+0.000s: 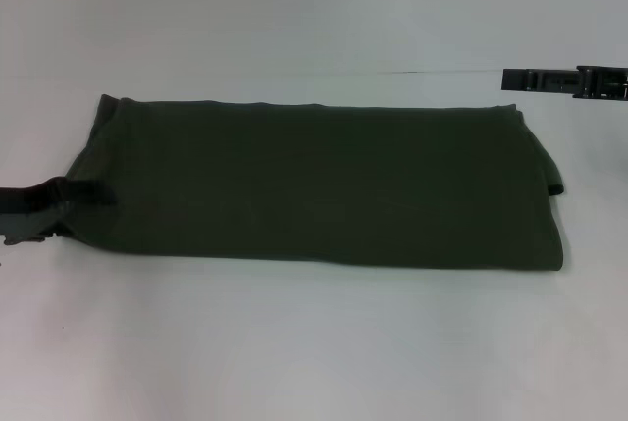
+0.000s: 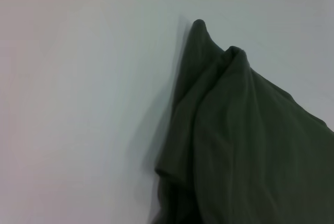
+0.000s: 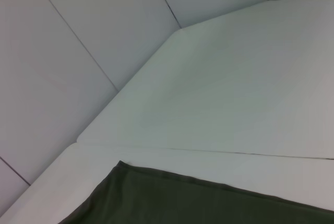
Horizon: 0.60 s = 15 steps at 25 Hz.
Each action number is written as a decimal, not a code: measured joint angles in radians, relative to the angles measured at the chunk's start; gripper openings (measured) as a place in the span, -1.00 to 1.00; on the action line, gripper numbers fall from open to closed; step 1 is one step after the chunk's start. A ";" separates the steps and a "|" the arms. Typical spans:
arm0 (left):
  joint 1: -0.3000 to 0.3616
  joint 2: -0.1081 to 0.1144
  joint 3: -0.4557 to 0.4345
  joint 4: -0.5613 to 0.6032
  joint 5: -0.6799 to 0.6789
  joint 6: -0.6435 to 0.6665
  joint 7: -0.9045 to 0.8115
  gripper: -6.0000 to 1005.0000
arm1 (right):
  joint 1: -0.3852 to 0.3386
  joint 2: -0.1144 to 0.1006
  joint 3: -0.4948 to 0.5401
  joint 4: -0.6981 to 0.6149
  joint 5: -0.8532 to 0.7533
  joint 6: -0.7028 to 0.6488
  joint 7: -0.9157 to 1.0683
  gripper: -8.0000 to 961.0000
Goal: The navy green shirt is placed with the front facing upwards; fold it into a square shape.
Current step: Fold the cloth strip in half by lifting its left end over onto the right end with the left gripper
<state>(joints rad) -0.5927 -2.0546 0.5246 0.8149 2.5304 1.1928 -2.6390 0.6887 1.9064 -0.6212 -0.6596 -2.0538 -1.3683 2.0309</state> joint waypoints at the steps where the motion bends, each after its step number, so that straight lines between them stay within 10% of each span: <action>1: 0.001 -0.001 -0.001 0.002 0.000 -0.001 0.009 0.75 | 0.000 0.000 0.000 0.000 0.000 0.000 0.000 0.88; 15: 0.012 -0.003 -0.002 0.006 0.007 -0.034 0.036 -0.15 | 0.001 0.003 0.000 0.000 0.000 0.000 -0.004 0.88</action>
<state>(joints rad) -0.5811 -2.0572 0.5226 0.8207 2.5372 1.1584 -2.6031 0.6899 1.9092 -0.6212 -0.6596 -2.0538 -1.3682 2.0272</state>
